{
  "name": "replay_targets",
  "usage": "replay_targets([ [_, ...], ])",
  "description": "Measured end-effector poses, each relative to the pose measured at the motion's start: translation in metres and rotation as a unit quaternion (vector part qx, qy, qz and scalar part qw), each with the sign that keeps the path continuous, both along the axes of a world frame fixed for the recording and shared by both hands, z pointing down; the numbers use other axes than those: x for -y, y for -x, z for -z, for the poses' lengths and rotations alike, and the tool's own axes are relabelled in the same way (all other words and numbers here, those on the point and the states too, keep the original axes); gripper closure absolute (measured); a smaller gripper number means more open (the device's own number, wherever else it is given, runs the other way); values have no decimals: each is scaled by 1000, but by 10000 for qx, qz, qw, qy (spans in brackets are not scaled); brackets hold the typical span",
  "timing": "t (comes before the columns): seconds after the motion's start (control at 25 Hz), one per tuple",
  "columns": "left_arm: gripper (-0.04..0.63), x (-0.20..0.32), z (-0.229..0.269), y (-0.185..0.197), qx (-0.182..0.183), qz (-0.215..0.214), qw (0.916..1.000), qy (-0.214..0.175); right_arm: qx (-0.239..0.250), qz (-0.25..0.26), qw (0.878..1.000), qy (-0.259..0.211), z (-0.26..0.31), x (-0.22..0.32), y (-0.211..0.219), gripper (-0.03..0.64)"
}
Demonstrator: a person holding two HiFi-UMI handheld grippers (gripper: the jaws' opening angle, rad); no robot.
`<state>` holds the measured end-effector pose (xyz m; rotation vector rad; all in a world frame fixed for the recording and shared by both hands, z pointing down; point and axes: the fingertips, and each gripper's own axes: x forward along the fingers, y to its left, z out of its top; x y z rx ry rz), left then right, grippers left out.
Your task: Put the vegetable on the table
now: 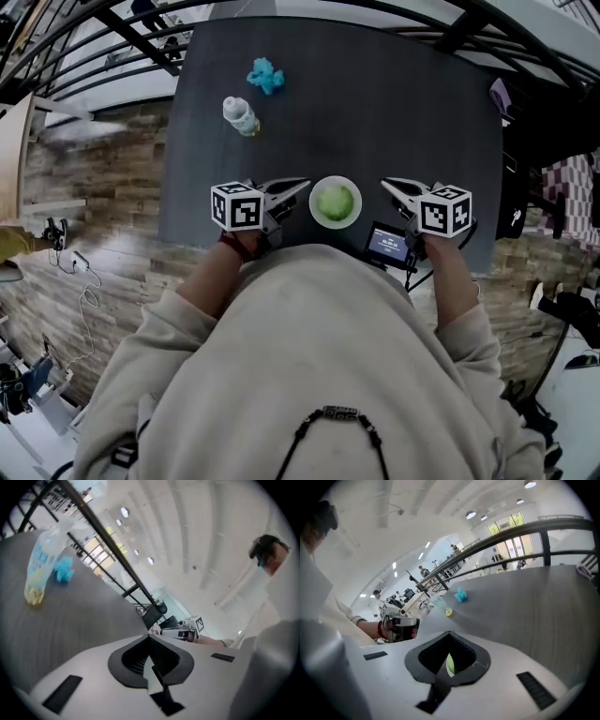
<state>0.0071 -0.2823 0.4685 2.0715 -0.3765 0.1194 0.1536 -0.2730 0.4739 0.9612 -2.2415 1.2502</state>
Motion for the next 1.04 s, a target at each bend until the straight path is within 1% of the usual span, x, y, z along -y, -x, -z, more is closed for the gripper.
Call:
replay_targets([
  [0.04, 589, 2, 18, -2, 41, -80, 9988, -485, 31, -42, 9997, -227, 17, 0, 3, 601],
  [0.08, 589, 4, 36, -5, 123, -200, 9948, -990, 90, -84, 9989, -455, 34, 1, 8, 601],
  [0.12, 589, 4, 53, -7, 211, -337, 9884, -1468, 172, -121, 9975, -673, 51, 1, 12, 601],
  [0.16, 589, 4, 70, -10, 255, -460, 9810, -1867, 258, -149, 9958, -871, 67, 1, 17, 601],
  [0.2, 589, 3, 86, -13, 228, -547, 9745, -2165, 321, -164, 9939, -1046, 82, 0, 21, 601],
  [0.24, 589, 2, 102, -15, 149, -593, 9693, -2380, 342, -163, 9920, -1208, 96, -1, 25, 601],
  [0.32, 589, 1, 126, -18, -6, -602, 9614, -2684, 290, -129, 9881, -1506, 118, -1, 31, 601],
  [0.44, 589, 0, 146, -20, -94, -585, 9539, -2942, 222, -84, 9828, -1831, 143, 3, 38, 601],
  [0.56, 589, -2, 155, -23, -167, -624, 9510, -3024, 257, -53, 9796, -1991, 155, 4, 43, 601],
  [0.72, 589, 1, 157, -22, -178, -667, 9493, -3066, 142, -2, 9791, -2030, 156, 4, 46, 601],
  [0.8, 589, 5, 157, -20, -144, -699, 9472, -3125, 81, 29, 9794, -2017, 154, 6, 46, 601],
  [1.04, 589, 20, 158, -14, -48, -656, 9449, -3205, 99, 32, 9793, -2021, 154, 12, 42, 601],
])
